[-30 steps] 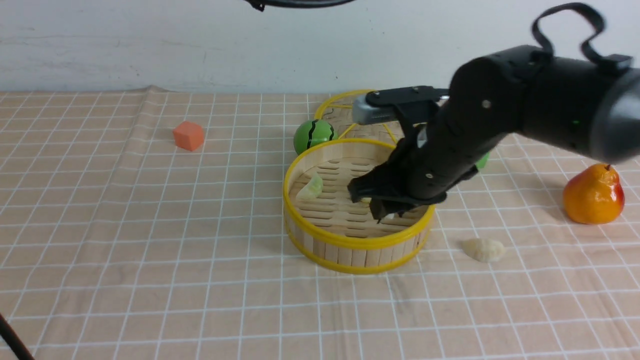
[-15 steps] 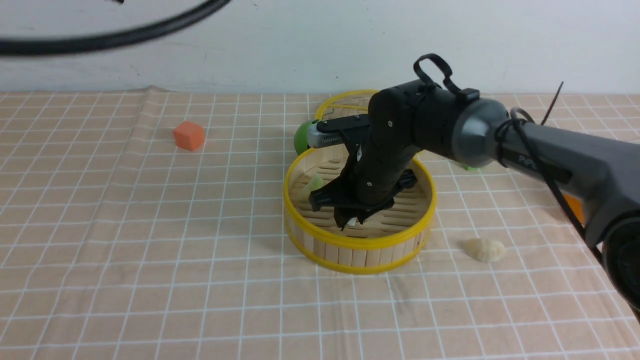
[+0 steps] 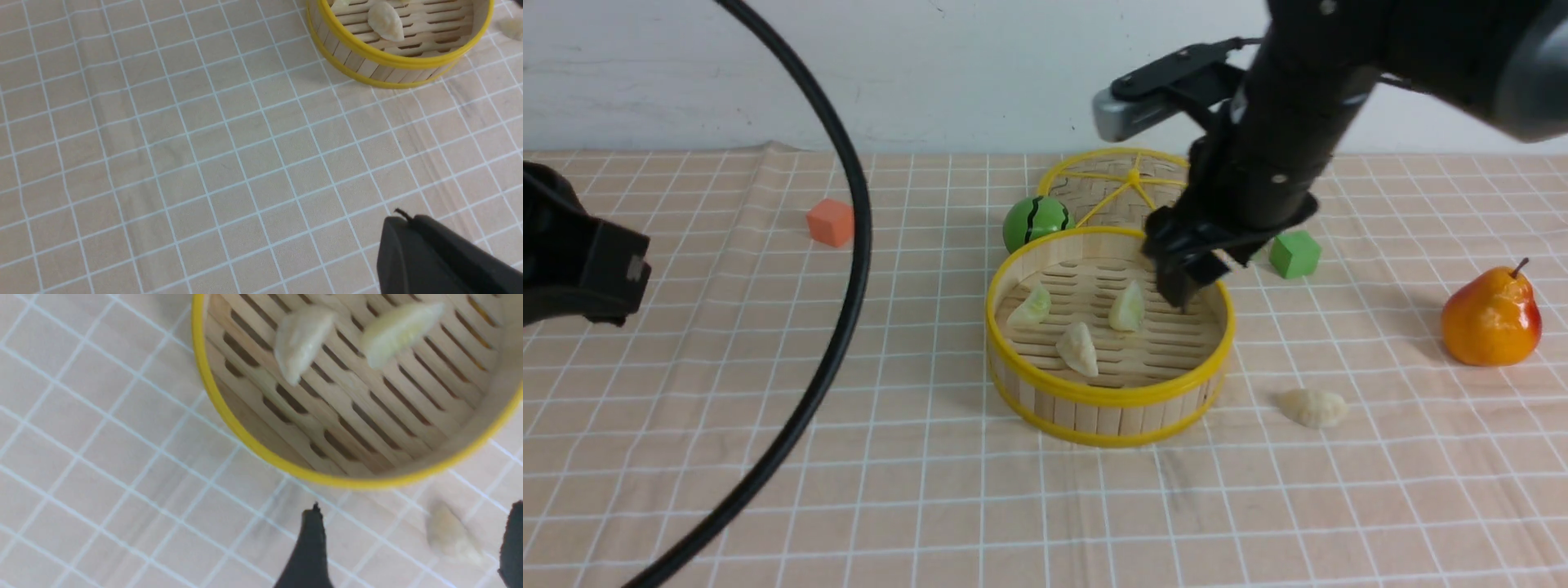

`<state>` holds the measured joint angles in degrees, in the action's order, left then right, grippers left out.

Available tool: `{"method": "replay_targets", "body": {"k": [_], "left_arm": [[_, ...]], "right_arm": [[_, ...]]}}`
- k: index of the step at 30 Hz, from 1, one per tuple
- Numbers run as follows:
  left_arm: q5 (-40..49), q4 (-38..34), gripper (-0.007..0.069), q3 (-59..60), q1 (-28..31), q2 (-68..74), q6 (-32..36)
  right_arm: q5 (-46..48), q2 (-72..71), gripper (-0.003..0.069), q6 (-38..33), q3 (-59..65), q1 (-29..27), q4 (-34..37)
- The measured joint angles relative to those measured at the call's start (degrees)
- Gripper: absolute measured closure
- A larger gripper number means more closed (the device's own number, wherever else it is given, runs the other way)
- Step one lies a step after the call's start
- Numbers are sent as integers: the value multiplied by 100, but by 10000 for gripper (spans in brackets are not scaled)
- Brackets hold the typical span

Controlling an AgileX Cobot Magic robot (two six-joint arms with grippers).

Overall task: Put the dumplings into the steamer on the table with the brown tablecloth.
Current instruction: 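Reach for and grasp a dumpling lying on the table beside the steamer, then place the dumpling in the bamboo steamer basket with the right gripper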

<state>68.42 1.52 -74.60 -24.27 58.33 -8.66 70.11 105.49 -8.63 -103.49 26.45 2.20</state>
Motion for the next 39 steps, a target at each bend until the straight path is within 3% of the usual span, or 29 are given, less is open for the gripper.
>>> {"method": "replay_targets", "body": {"k": [8,17,23,26,29,33,39], "left_arm": [[-167,-575,638,111,0,-7,522],[-161,-975,638,111,0,-7,866],[-76,-975,638,111,0,-7,866],[-48,-975,638,111,0,-7,866],[-14,-975,638,111,0,-7,866],[68,-975,638,111,0,-7,866],[109,-975,638,111,0,-7,866]], "right_arm": [[-614,-642,130,-1066,2095,-1248,-33],[-2066,386,132,-2207,2362,-1327,-35],[-2525,951,162,-2289,2362,-1327,-151],[-2569,985,225,-2289,2362,-1327,-151],[-2585,998,380,-2273,2321,-1322,-145],[-2324,980,433,-2035,1977,-1316,-150],[-1417,735,431,-1364,876,-1016,11]]}}
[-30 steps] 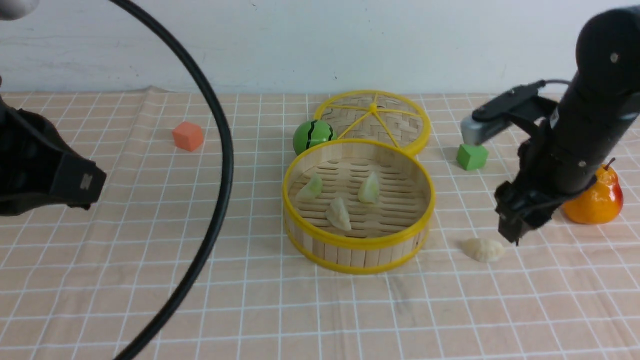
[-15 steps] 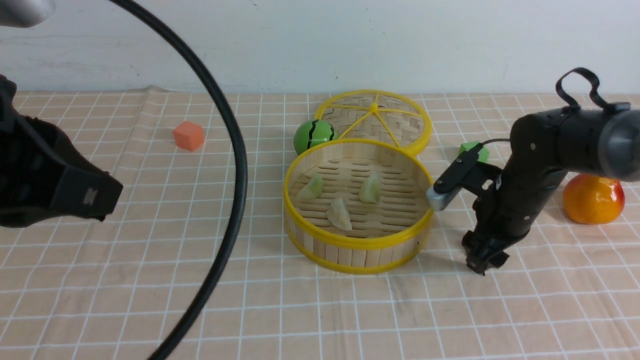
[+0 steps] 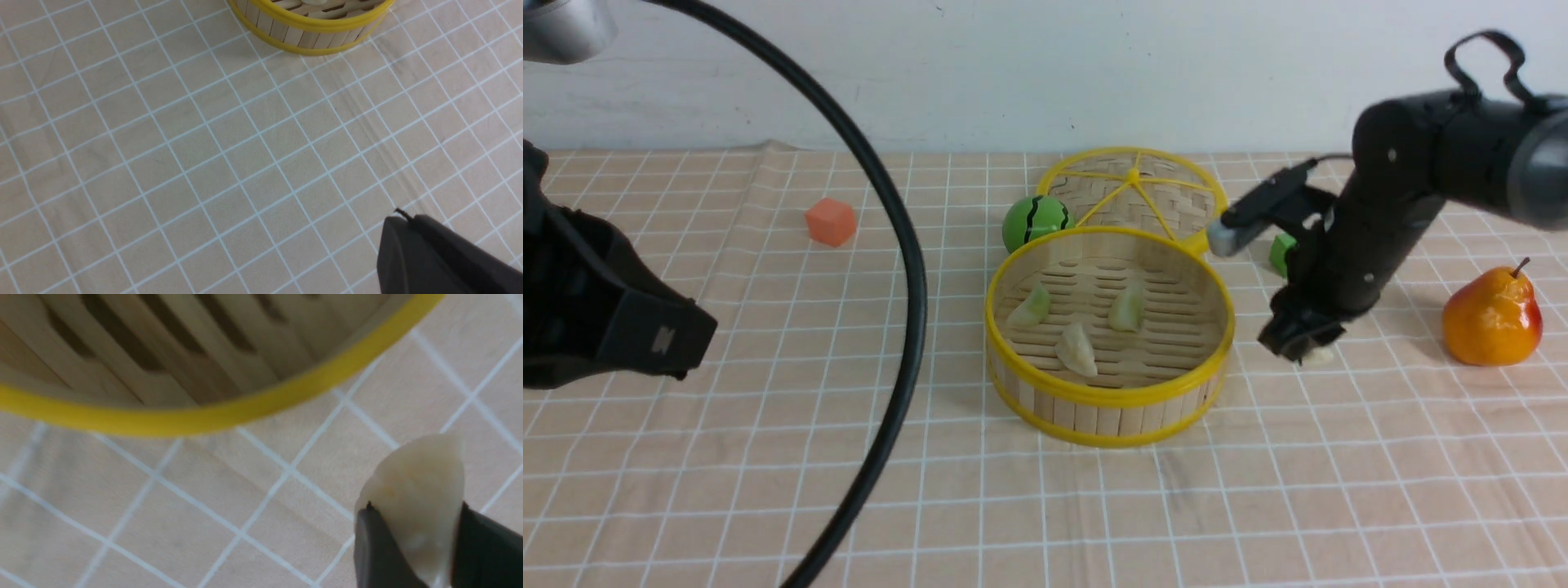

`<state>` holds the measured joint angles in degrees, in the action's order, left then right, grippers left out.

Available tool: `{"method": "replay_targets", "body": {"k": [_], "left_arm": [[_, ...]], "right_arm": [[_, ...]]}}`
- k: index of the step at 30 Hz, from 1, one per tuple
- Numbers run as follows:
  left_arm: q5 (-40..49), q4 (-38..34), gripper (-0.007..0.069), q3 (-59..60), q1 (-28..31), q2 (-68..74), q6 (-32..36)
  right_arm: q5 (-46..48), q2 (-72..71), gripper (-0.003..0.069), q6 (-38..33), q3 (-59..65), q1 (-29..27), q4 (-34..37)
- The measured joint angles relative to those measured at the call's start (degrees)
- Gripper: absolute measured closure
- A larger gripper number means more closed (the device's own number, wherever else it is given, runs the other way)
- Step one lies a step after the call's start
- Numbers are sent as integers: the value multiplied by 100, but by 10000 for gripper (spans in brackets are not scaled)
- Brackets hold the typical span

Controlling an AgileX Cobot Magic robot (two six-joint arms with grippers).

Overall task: Put the dumplings into the steamer on the table with the brown tablecloth.
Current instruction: 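Place the dumpling in the bamboo steamer basket with the right gripper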

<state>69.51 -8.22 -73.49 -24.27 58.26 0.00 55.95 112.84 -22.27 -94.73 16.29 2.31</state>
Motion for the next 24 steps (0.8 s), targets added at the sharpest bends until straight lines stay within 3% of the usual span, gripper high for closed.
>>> {"method": "replay_targets", "body": {"k": [4,9,18,20,22,23,24], "left_arm": [[-6,0,638,0,0,0,0],[26,0,638,0,0,0,0],[32,93,637,20,0,-134,0],[21,172,637,113,0,-274,-69],[5,361,637,407,0,-548,-241],[-2,378,637,469,0,-608,-274],[-18,492,637,725,0,-842,-391]], "right_arm": [[94,-7,431,654,-746,576,370],[-97,395,431,980,-863,1091,440],[-435,1110,422,1750,-863,1213,145],[-481,1122,378,1964,-863,1213,19],[-467,1122,267,2151,-863,1213,-89],[-457,1122,267,2163,-863,1213,-98],[-375,1095,216,2192,-875,1213,-113]]}}
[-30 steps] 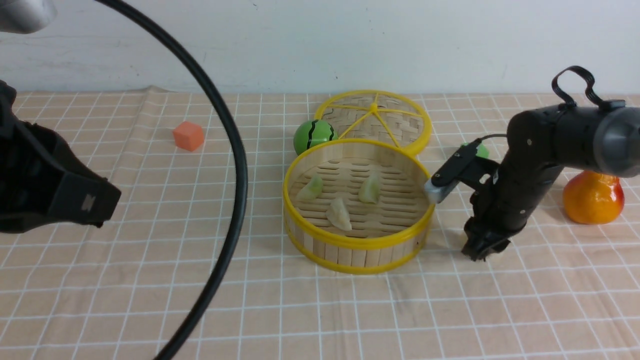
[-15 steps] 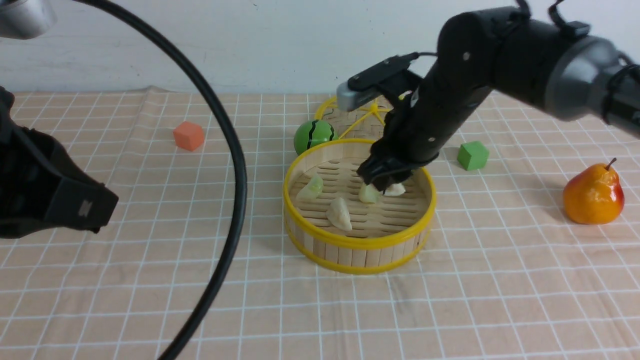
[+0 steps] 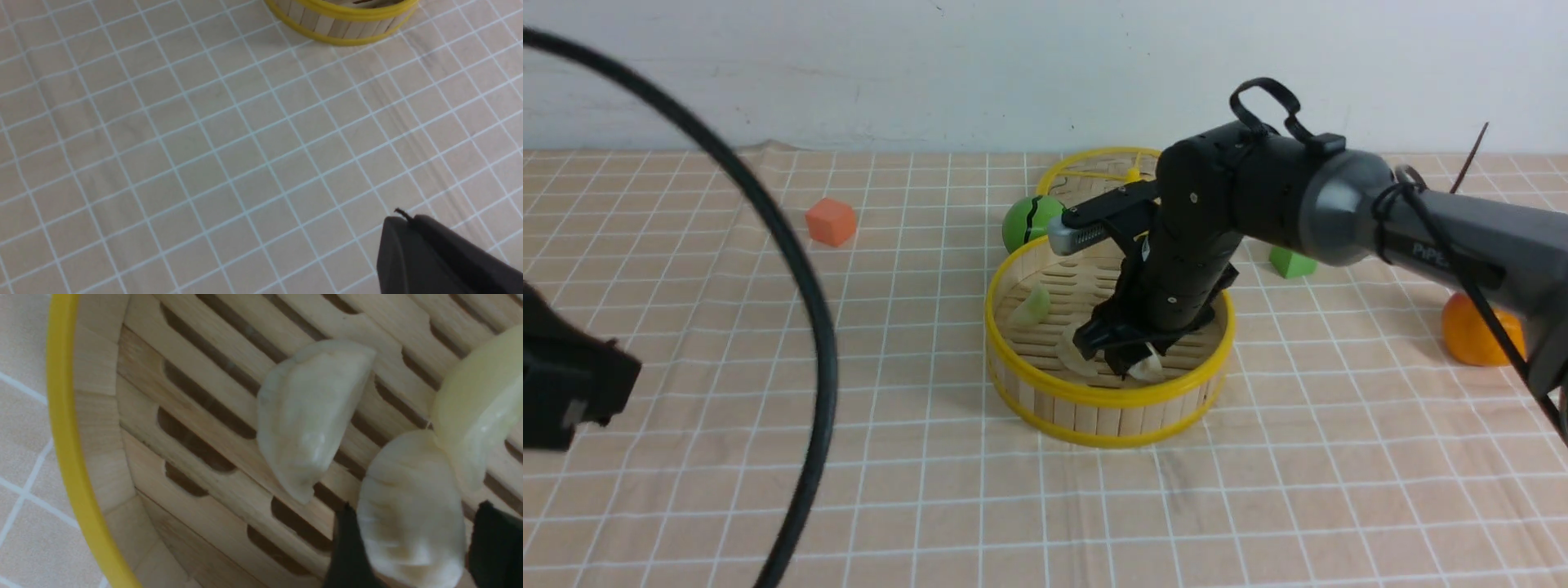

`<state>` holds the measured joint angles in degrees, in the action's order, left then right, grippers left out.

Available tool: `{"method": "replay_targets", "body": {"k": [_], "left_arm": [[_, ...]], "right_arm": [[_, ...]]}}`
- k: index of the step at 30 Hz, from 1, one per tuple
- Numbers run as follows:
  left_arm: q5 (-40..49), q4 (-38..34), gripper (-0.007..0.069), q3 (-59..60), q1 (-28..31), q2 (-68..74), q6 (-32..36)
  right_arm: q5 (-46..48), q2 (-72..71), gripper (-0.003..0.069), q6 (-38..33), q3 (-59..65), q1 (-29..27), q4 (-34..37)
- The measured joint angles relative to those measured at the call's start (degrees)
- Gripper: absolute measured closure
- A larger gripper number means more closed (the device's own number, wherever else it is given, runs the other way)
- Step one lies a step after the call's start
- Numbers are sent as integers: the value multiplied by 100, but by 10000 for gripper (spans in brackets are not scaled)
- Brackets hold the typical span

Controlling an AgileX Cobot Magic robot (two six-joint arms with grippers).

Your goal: Put the dumplings into the steamer on the table with the brown tablecloth.

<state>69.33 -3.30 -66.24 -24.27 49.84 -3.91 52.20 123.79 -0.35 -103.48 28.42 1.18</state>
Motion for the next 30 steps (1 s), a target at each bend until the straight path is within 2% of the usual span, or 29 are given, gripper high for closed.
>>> {"method": "replay_targets", "body": {"k": [2,4,6,9,11,14,15,16,17,19,23,30], "left_arm": [[-19,156,637,431,0,-422,-207],[-100,280,637,861,0,-888,-406],[-286,330,637,1405,0,-1560,-666],[-532,330,637,1888,0,-2302,-880],[-921,330,637,2524,0,-3166,-1132],[-1404,330,637,3079,0,-3986,-1290],[-1437,330,637,3079,0,-4037,-1290],[-1736,330,637,3401,0,-4439,-1341],[-1829,330,637,3488,0,-4585,-1358],[-2139,330,636,3743,0,-4831,-1377],[-2545,330,634,4003,0,-4928,-1382],[-2639,330,627,4074,0,-4928,-1381]], "right_arm": [[162,-122,172,35,-7,0,-5],[277,-395,165,35,-7,0,-5],[358,-818,190,2,-7,0,-5],[304,-1500,265,2,115,0,-5],[94,-2349,385,2,496,0,47],[-242,-3207,522,-20,1119,0,176],[-272,-3272,531,-20,1176,0,187],[-546,-3855,619,-126,1709,0,328],[-678,-4175,654,-203,2020,0,401],[-1021,-4805,677,-413,2634,0,617],[-1643,-5928,679,-920,3669,0,1081],[-2375,-7715,679,-1557,5121,0,1706]]}}
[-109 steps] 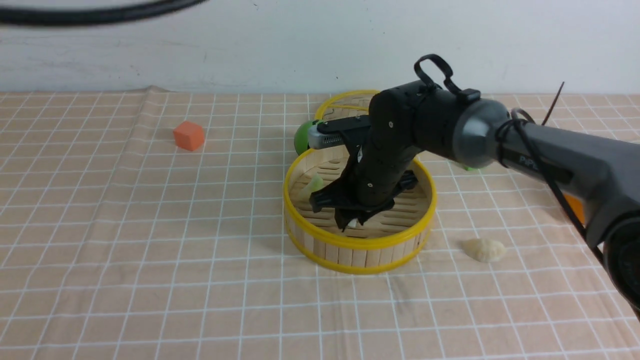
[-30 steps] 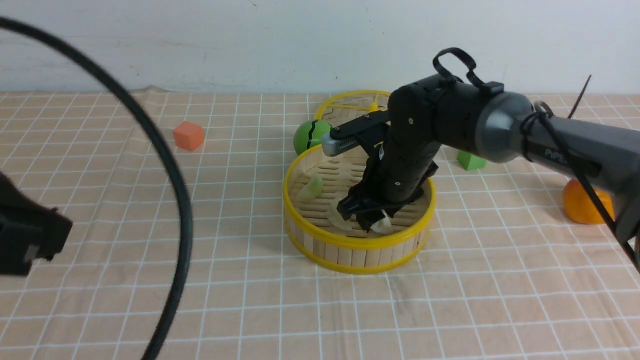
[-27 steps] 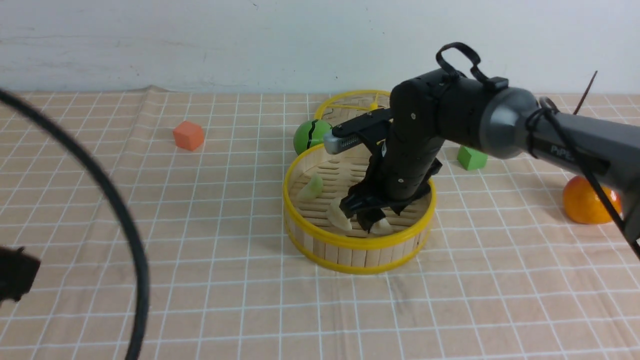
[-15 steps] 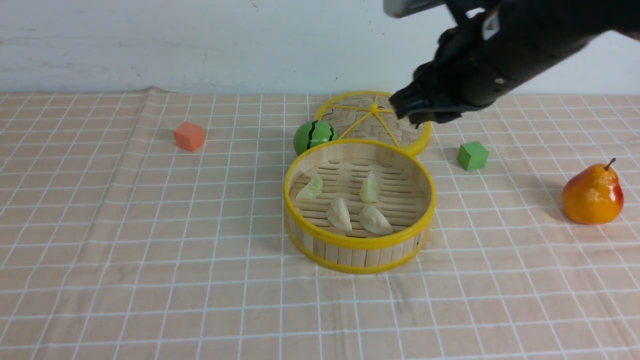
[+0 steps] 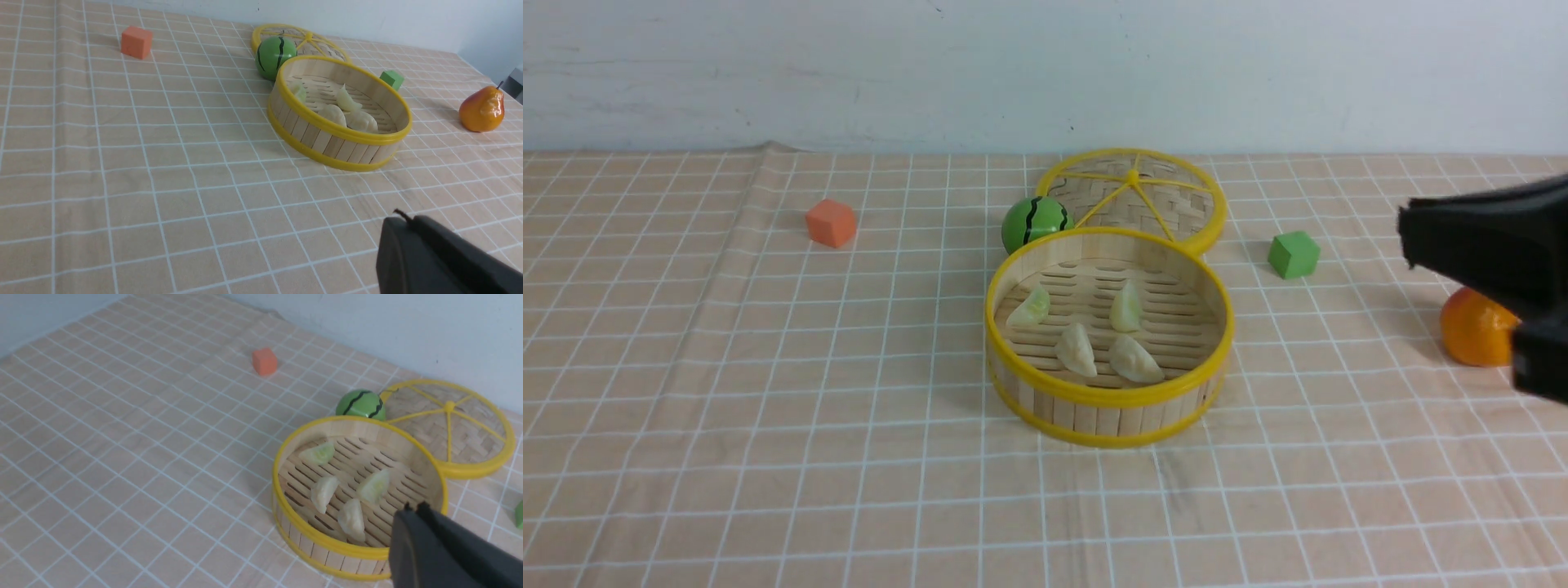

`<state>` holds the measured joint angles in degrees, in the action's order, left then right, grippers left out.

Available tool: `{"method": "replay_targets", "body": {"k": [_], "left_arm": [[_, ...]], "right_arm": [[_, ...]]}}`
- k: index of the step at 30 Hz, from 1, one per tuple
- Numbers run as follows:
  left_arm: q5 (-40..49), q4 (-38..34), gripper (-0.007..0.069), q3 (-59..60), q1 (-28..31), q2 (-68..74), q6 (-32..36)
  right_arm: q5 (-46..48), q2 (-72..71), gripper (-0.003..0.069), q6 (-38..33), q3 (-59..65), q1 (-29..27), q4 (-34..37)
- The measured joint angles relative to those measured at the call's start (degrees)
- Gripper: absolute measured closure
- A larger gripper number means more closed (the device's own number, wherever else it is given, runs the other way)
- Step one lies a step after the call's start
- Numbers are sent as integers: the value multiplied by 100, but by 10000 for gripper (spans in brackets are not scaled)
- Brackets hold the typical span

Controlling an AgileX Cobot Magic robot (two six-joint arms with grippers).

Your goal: Put the dumplings into the steamer on the table with the brown tablecloth.

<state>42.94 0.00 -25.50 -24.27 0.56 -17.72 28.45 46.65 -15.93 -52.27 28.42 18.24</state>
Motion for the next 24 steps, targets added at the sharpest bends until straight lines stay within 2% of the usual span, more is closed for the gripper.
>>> {"method": "replay_targets", "body": {"k": [8,24], "left_arm": [[110,0,620,0,0,0,-6],[114,0,606,0,0,0,-17]], "right_arm": [[-284,-1141,678,-59,605,0,90],[72,-1275,669,-59,624,0,90]]}}
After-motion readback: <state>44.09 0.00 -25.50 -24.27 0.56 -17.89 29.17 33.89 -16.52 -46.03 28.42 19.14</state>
